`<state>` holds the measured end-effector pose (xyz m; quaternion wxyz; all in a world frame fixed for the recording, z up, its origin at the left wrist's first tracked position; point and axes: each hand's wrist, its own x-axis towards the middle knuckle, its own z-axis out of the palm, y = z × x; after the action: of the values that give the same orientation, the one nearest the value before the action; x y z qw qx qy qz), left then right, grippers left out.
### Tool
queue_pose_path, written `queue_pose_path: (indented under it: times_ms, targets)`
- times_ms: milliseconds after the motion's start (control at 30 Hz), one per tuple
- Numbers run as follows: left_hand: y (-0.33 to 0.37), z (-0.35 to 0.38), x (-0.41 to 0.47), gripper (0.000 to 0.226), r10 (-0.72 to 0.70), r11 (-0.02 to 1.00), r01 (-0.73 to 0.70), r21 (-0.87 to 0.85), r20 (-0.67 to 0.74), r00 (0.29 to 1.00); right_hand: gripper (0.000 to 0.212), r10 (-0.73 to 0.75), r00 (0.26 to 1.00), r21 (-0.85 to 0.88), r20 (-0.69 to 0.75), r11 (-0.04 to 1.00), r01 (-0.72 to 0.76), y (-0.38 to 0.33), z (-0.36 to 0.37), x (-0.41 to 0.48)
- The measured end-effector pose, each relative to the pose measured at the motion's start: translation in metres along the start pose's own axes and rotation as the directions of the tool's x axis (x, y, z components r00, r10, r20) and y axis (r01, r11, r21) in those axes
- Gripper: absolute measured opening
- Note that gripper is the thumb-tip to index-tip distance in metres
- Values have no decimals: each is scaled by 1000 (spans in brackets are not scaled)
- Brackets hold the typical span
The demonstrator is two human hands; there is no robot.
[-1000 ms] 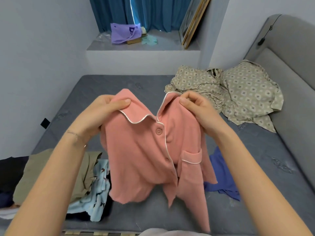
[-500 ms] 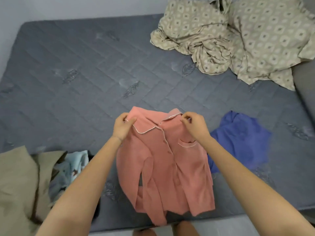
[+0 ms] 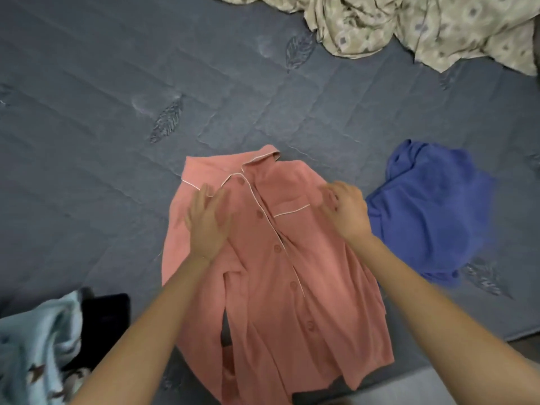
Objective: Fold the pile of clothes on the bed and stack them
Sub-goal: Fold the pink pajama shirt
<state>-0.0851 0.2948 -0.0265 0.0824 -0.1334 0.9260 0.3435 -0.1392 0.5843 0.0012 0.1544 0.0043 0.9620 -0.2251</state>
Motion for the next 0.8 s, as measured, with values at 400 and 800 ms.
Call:
queue_pose_path:
  times_ms: [400,800]
  targets:
    - [61,67,57,75,360,919,-361,156,38,932,35,150,984,290,100,941,-173,61,20,2]
    - [62,86,83,37,275,838,-168,519,-136,952,33,359,889,694,283,563,-449,61,28,36]
